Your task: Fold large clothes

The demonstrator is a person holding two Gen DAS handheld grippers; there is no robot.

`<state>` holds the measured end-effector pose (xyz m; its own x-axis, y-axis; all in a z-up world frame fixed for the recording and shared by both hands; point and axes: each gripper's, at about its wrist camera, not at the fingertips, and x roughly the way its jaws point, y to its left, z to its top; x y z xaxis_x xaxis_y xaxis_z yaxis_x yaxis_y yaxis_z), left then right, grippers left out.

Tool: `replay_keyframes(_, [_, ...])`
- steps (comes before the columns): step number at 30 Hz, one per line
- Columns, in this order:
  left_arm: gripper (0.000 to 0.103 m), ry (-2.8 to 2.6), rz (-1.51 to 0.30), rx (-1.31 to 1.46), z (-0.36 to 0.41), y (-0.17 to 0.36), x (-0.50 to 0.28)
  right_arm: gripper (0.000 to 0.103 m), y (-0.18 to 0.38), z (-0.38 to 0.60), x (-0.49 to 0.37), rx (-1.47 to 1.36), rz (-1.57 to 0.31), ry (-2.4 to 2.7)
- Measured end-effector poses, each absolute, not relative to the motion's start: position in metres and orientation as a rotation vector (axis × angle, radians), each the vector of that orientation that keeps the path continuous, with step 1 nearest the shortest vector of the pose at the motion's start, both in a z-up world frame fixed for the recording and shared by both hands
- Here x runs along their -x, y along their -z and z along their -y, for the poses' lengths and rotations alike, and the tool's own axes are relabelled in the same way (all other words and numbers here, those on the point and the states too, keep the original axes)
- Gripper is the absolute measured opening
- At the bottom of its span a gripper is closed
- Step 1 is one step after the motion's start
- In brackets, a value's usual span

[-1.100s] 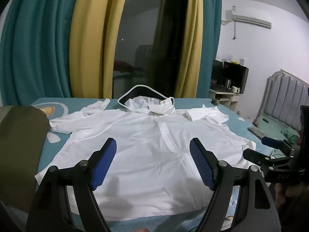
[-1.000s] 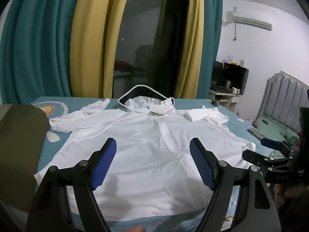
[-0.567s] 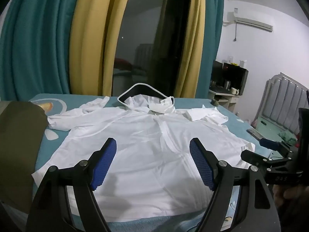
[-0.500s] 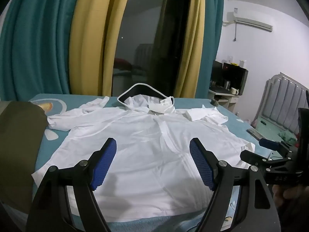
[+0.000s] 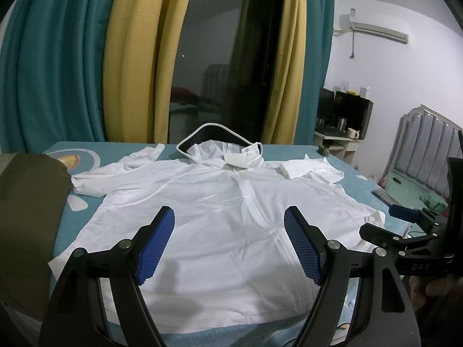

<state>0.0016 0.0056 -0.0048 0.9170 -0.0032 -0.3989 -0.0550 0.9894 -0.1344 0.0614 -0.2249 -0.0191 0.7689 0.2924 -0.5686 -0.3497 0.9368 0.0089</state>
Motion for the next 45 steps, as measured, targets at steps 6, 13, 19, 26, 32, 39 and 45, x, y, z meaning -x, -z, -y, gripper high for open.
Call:
replay_keyframes(6, [0.081, -0.024, -0.411, 0.163, -0.0047, 0.005, -0.0028, 0.102, 0.0189, 0.2245, -0.0618, 0.099, -0.602, -0.348])
replay_keyframes(13, [0.081, -0.028, -0.415, 0.161, -0.0064, 0.0072, -0.0057, 0.102, 0.0216, 0.2244, -0.0635, 0.099, -0.606, -0.346])
replay_keyframes(19, [0.081, -0.035, -0.423, 0.152, -0.0053, 0.0081, -0.008, 0.102, 0.0216, 0.2246, -0.0641, 0.099, -0.607, -0.345])
replay_keyframes(26, [0.081, -0.018, -0.425, 0.143, -0.0018, 0.008, -0.0093, 0.102, 0.0243, 0.2247, -0.0655, 0.101, -0.611, -0.347])
replay_keyframes(32, [0.081, -0.01, -0.426, 0.158, -0.0037, 0.0086, -0.0096, 0.102, 0.0239, 0.2243, -0.066, 0.103, -0.613, -0.347])
replay_keyframes(39, [0.081, 0.003, -0.421, 0.17, -0.0057, 0.0075, -0.0072, 0.102, 0.0237, 0.2244, -0.0662, 0.102, -0.614, -0.347])
replay_keyframes(45, [0.081, 0.002, -0.419, 0.171, -0.0057, 0.007, -0.0067, 0.102, 0.0236, 0.2243, -0.0663, 0.102, -0.612, -0.347])
